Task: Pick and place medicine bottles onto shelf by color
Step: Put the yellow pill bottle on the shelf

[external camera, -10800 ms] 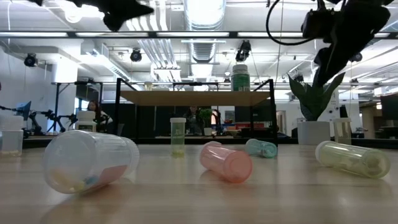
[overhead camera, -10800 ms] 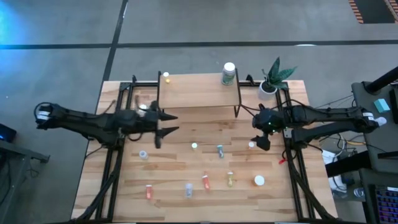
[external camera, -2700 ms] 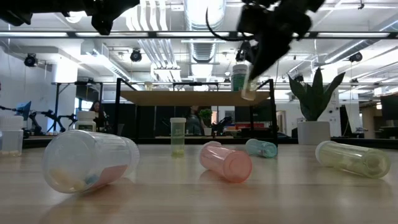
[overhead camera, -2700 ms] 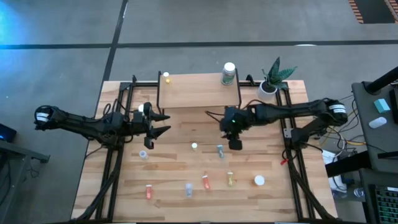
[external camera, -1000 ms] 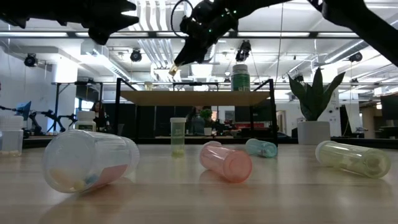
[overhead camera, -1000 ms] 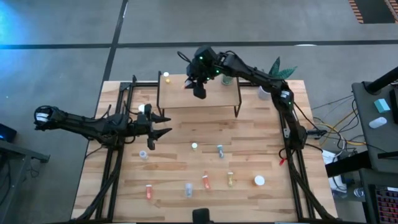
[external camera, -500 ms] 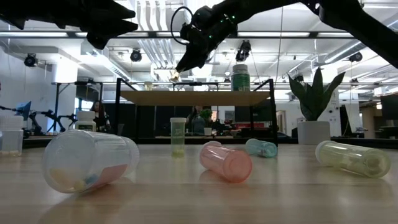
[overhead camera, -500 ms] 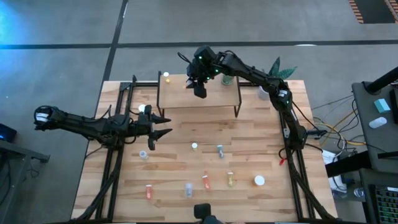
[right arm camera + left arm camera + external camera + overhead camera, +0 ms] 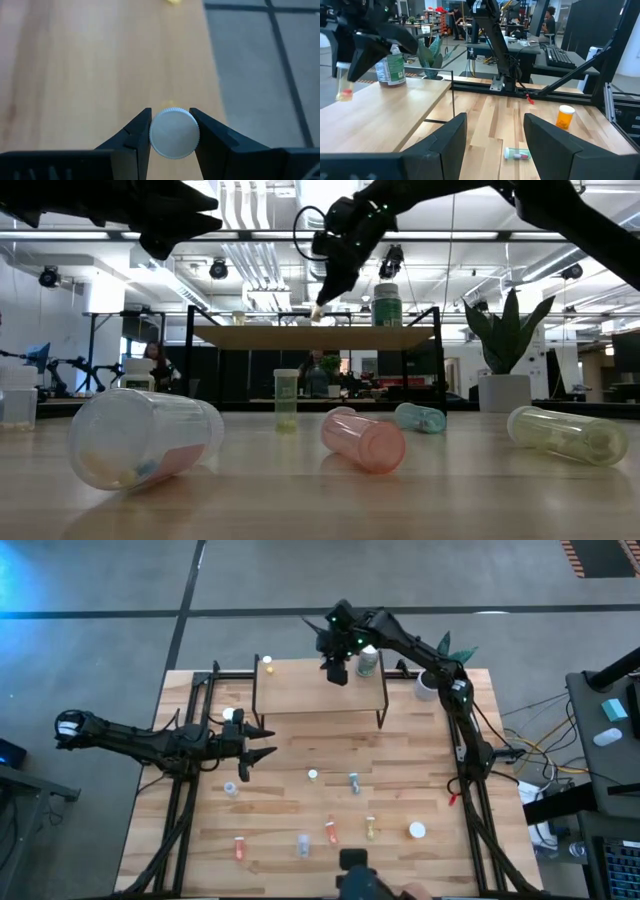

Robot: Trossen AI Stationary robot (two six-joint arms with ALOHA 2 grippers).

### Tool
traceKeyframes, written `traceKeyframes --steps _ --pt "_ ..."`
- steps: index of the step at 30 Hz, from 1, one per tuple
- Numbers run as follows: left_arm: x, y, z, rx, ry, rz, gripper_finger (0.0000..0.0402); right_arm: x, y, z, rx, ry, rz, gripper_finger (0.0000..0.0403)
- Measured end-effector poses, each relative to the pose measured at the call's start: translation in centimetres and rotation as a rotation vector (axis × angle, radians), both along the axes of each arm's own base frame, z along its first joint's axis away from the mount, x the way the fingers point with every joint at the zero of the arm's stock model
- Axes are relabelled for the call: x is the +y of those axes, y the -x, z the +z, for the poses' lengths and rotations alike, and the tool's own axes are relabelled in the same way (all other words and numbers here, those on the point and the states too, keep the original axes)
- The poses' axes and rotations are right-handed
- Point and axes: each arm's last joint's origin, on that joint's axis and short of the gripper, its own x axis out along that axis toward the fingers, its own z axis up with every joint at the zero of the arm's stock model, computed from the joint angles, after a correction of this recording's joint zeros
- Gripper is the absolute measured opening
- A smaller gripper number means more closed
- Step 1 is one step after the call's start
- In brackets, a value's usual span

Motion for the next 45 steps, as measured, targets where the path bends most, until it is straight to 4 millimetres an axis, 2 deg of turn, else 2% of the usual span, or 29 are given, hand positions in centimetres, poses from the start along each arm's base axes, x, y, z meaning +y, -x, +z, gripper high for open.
traceKeyframes --steps 5,13,24,37,45 --pt "0.1 0.0 0.0 -0.003 -0.001 0.017 0.018 -1.0 1.3 0.6 0.025 0.006 -0.029 0.0116" --pt "0.1 0.0 0.0 -0.002 -0.001 0.017 0.018 -2.4 2.9 -0.4 0.101 -0.058 -0.085 0.0116" --pt "0.1 0.0 0.0 -0.004 0.0 0.017 0.018 -2.2 3.1 -0.6 0.132 -0.089 -0.088 0.0116" --pt "0.1 0.0 0.1 -0.007 0.003 0.017 0.018 -1.0 2.0 -0.6 0.117 -0.058 -0.031 0.0116" --pt "0.1 0.0 0.1 -0.012 0.005 0.017 0.018 -1.1 2.0 -1.0 0.127 -0.068 -0.039 0.0116"
